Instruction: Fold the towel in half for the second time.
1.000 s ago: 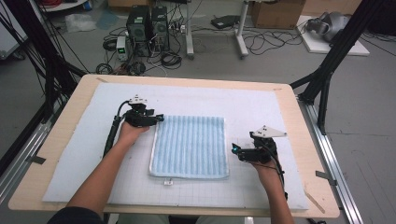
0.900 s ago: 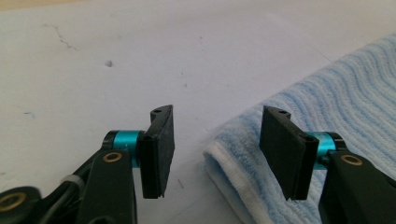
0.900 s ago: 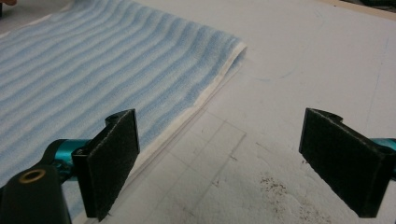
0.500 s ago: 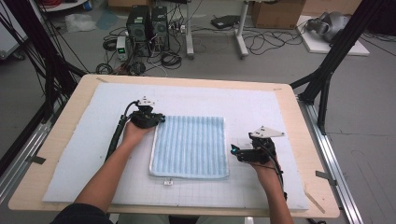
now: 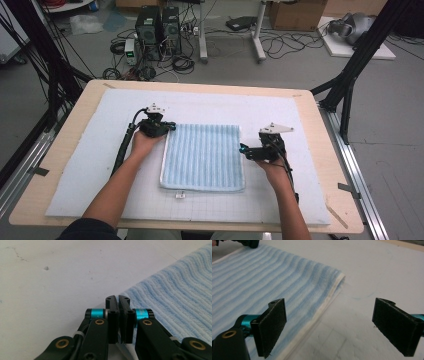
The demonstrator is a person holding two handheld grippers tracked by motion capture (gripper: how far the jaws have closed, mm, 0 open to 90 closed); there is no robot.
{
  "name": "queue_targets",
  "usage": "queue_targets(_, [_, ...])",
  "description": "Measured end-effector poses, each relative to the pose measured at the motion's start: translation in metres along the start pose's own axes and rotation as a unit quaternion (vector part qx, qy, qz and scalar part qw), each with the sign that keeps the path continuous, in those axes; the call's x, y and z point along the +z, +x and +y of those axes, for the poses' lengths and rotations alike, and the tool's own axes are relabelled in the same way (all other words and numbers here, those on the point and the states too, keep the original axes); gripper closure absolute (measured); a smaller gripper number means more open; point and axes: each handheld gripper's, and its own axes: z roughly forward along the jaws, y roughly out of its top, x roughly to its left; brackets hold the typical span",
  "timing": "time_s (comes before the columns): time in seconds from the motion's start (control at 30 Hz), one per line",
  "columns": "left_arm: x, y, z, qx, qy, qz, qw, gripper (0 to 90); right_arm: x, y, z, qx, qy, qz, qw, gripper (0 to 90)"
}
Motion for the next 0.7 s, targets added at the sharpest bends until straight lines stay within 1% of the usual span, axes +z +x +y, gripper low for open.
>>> queue_targets(0.1, [0.0,0.0,0.0,0.001,0.001,0.0,1.0,85.9,0.02,-0.002,0.012,-0.009,0.028,0.003,0.9996,11.7])
queue_targets(0.13, [0.0,0.0,0.0,0.001,0.001,-0.001,1.0,85.9,0.025,-0.003,0.016,-0.011,0.03,0.004,0.9995,12.9])
queue_targets(0.17, [0.0,0.0,0.0,0.0,0.0,-0.001,1.0,85.9,0.03,-0.004,0.019,-0.008,0.032,0.007,0.9994,15.4])
queue_targets(0.27, [0.0,0.0,0.0,0.002,0.001,0.0,1.0,85.8,0.044,-0.008,0.027,-0.009,0.033,0.016,0.9993,23.1])
queue_targets(0.33, [0.0,0.0,0.0,0.001,0.001,-0.001,1.0,85.8,0.051,-0.011,0.031,0.003,0.036,0.017,0.9992,26.8])
queue_targets(0.47, [0.0,0.001,0.0,-0.002,-0.001,-0.002,1.0,85.8,0.063,-0.016,0.038,0.012,0.035,0.015,0.9992,39.6])
queue_targets(0.53, [0.0,0.001,0.0,-0.003,-0.001,-0.003,1.0,85.8,0.069,-0.017,0.04,0.012,0.043,0.021,0.9988,45.0])
queue_targets(0.57, [0.0,0.001,0.0,-0.002,-0.001,-0.002,1.0,85.8,0.072,-0.018,0.04,0.011,0.051,0.026,0.9983,49.9])
queue_targets(0.6, [0.0,0.001,0.0,-0.002,0.0,-0.003,1.0,85.8,0.075,-0.017,0.04,0.004,0.058,0.03,0.9979,53.7])
queue_targets(0.63, [0.0,0.001,-0.001,-0.003,0.0,-0.004,1.0,85.9,0.077,-0.016,0.039,0.001,0.066,0.032,0.9973,62.2])
queue_targets(0.67, [0.0,0.001,-0.001,-0.003,-0.001,-0.004,1.0,85.9,0.08,-0.015,0.037,-0.006,0.079,0.042,0.996,65.6])
queue_targets(0.7, [-0.001,0.001,-0.001,-0.004,-0.001,-0.005,1.0,85.9,0.081,-0.015,0.037,-0.009,0.076,0.044,0.9961,72.2])
